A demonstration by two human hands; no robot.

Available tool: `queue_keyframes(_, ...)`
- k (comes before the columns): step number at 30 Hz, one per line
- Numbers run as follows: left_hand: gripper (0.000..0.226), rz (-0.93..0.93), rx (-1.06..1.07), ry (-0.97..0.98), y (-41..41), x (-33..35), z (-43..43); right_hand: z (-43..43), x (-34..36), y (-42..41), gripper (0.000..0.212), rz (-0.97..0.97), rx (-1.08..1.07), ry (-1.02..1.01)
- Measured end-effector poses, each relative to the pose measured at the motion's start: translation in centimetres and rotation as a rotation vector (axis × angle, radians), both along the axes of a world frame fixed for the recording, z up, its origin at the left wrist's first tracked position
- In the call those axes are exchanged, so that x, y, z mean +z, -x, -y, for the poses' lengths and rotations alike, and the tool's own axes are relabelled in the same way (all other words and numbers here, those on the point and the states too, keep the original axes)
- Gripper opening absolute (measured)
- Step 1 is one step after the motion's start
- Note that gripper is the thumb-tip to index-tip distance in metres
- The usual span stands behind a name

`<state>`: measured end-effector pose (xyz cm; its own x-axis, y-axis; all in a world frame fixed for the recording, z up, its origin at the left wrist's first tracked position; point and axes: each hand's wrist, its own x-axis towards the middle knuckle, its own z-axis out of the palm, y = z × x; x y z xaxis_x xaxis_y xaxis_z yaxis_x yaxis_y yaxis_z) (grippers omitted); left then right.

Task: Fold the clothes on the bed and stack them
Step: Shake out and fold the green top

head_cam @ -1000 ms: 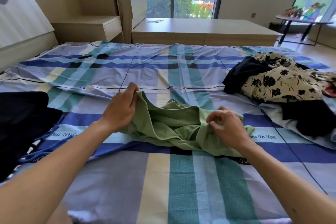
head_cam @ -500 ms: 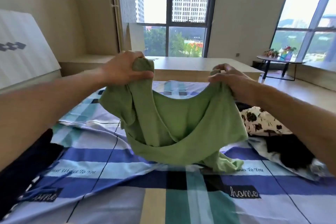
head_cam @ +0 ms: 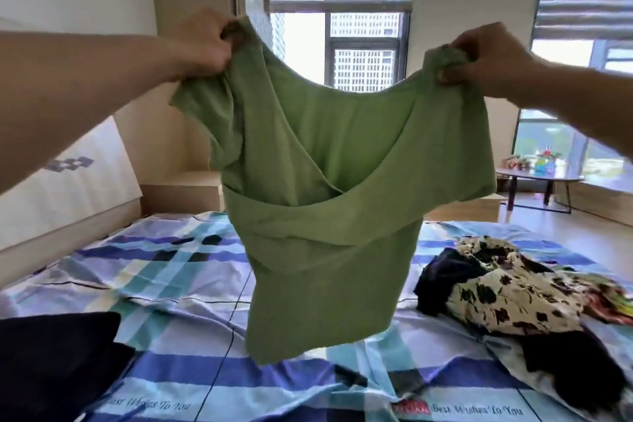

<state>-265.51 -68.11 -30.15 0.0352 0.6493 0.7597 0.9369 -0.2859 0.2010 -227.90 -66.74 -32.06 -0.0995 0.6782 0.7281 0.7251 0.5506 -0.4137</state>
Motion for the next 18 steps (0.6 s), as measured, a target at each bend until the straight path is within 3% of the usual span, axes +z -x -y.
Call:
queue_keyframes(6, 0.040, -0.145, 0.051, 0.036, 0.8, 1.2, 1.1, 1.3, 1.7, -0.3, 0.007, -0.041, 0.066, 0.014)
queue_keyframes(11, 0.054, -0.269, -0.132, 0.165, 2.4, 0.3, 1.9, 1.7, 0.2, -1.0, 0.019, -0.079, 0.100, -0.032)
queue_keyframes(13, 0.057, -0.170, -0.208, 0.202, 2.8, -0.3, 2.2, 1.3, -0.3, -1.5, 0.024, -0.075, 0.067, -0.050)
queue_keyframes(18, 0.041, 0.139, -0.354, 0.342, 2.8, -0.6, 2.1, 0.1, -1.5, -2.1, 0.021, -0.137, -0.072, -0.097)
